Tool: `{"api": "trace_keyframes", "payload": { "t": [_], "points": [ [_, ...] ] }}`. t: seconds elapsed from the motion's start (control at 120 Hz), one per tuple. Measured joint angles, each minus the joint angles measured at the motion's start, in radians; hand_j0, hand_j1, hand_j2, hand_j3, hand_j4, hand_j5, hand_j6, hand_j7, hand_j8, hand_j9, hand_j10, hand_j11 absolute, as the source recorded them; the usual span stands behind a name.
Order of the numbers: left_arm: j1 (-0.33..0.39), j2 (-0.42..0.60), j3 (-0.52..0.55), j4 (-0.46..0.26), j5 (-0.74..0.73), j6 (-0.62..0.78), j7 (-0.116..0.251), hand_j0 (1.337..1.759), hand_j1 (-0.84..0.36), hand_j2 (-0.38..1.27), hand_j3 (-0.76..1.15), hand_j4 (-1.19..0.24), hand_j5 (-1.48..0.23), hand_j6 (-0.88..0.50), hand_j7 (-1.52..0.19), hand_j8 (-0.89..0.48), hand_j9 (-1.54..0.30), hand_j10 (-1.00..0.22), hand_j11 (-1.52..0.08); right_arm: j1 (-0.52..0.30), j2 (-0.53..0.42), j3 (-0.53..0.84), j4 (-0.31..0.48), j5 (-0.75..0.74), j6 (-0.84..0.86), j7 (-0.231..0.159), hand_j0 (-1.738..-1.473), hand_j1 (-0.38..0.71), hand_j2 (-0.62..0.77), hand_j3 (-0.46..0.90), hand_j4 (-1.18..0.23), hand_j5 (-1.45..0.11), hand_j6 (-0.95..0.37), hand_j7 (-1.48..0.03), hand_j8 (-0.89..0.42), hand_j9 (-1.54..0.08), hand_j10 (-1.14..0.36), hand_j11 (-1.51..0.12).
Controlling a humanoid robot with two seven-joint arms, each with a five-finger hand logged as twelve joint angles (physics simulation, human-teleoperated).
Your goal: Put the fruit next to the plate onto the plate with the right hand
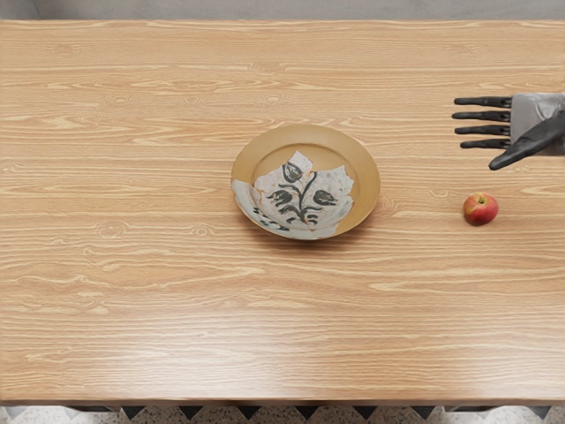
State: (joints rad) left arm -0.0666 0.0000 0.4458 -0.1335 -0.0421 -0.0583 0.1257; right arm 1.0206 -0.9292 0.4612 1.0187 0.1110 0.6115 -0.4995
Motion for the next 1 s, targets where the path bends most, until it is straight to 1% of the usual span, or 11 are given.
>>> {"api": "trace_keyframes", "payload": {
  "t": [0.15,0.25,0.283,0.367,0.417,0.517,0.575,0.65,0.75,0.85,1.0],
  "points": [
    [0.000,0.000,0.000,0.000,0.000,0.000,0.000,1.658,0.06,0.05,0.00,-0.25,-0.32,-0.25,-0.32,-0.25,-0.32,-0.25,-0.32,0.010,0.011,0.009,0.004,-0.029,0.000,-0.027,-1.657,-0.29,-0.01,0.00,-0.05,-0.06,-0.05,-0.06,-0.05,-0.06,-0.05,-0.06],
    [0.000,0.000,-0.001,0.000,0.000,0.000,0.000,1.658,0.06,0.05,0.00,-0.25,-0.32,-0.25,-0.32,-0.25,-0.32,-0.24,-0.32,0.012,-0.022,0.051,0.038,-0.160,0.000,-0.032,-1.658,-0.27,-0.01,0.00,-0.07,-0.09,-0.07,-0.09,-0.07,-0.09,-0.07,-0.09],
    [-0.001,0.000,-0.001,0.000,0.000,0.000,0.000,1.658,0.06,0.05,0.00,-0.25,-0.32,-0.25,-0.32,-0.25,-0.32,-0.25,-0.32,0.012,-0.039,0.062,0.080,-0.231,0.000,-0.033,-1.658,-0.26,-0.02,0.00,-0.08,-0.10,-0.07,-0.10,-0.07,-0.10,-0.08,-0.10],
    [-0.001,0.000,0.000,0.000,0.000,0.000,0.000,1.658,0.06,0.05,0.00,-0.25,-0.32,-0.25,-0.32,-0.25,-0.32,-0.25,-0.32,0.003,-0.082,0.070,0.247,-0.463,-0.019,-0.033,-1.658,-0.26,-0.01,0.00,-0.07,-0.10,-0.07,-0.10,-0.07,-0.10,-0.07,-0.10],
    [0.001,0.000,0.000,0.000,0.000,0.000,0.000,1.658,0.06,0.05,0.00,-0.25,-0.32,-0.25,-0.32,-0.25,-0.32,-0.25,-0.32,-0.006,-0.099,0.071,0.315,-0.555,-0.033,-0.031,-1.658,-0.25,-0.02,0.00,-0.09,-0.11,-0.09,-0.11,-0.09,-0.11,-0.09,-0.11],
    [0.000,0.000,-0.001,0.000,0.000,0.000,0.000,1.658,0.06,0.05,0.00,-0.25,-0.32,-0.25,-0.32,-0.25,-0.32,-0.25,-0.32,-0.033,-0.136,0.071,0.399,-0.651,-0.078,0.012,-1.658,-0.23,-0.02,0.00,-0.10,-0.13,-0.10,-0.13,-0.10,-0.13,-0.10,-0.13],
    [0.000,0.000,-0.001,0.000,0.000,0.000,0.000,1.658,0.06,0.05,0.00,-0.24,-0.32,-0.25,-0.32,-0.25,-0.32,-0.24,-0.32,-0.067,-0.150,0.070,0.429,-0.704,-0.176,0.054,-1.658,-0.24,-0.02,0.00,-0.09,-0.12,-0.09,-0.12,-0.09,-0.12,-0.09,-0.12],
    [0.000,0.000,0.000,0.000,0.000,0.000,0.000,1.658,0.06,0.05,0.00,-0.24,-0.32,-0.25,-0.32,-0.25,-0.32,-0.24,-0.32,-0.115,-0.153,0.055,0.462,-0.752,-0.345,0.084,-1.658,-0.26,-0.01,0.00,-0.08,-0.10,-0.09,-0.10,-0.08,-0.10,-0.08,-0.10],
    [-0.001,0.000,-0.001,0.000,0.000,0.000,0.000,1.658,0.06,0.05,0.00,-0.25,-0.32,-0.25,-0.32,-0.25,-0.32,-0.24,-0.32,-0.157,-0.132,0.022,0.471,-0.787,-0.510,0.104,-1.658,-0.27,-0.01,0.00,-0.08,-0.09,-0.08,-0.09,-0.08,-0.09,-0.08,-0.09],
    [0.000,0.000,-0.001,0.000,0.000,0.000,0.000,1.658,0.06,0.05,0.00,-0.25,-0.32,-0.25,-0.32,-0.25,-0.32,-0.25,-0.32,-0.173,-0.063,-0.005,0.424,-0.811,-0.573,0.113,-1.658,-0.27,-0.01,0.00,-0.07,-0.08,-0.07,-0.08,-0.07,-0.08,-0.07,-0.08],
    [-0.001,0.000,0.000,0.000,0.000,0.000,0.000,1.658,0.06,0.05,0.00,-0.25,-0.32,-0.25,-0.32,-0.25,-0.32,-0.25,-0.32,-0.219,0.021,-0.031,0.383,-0.957,-0.714,0.143,-1.658,-0.27,-0.01,0.00,-0.07,-0.09,-0.08,-0.09,-0.08,-0.09,-0.07,-0.09]
  ]
}}
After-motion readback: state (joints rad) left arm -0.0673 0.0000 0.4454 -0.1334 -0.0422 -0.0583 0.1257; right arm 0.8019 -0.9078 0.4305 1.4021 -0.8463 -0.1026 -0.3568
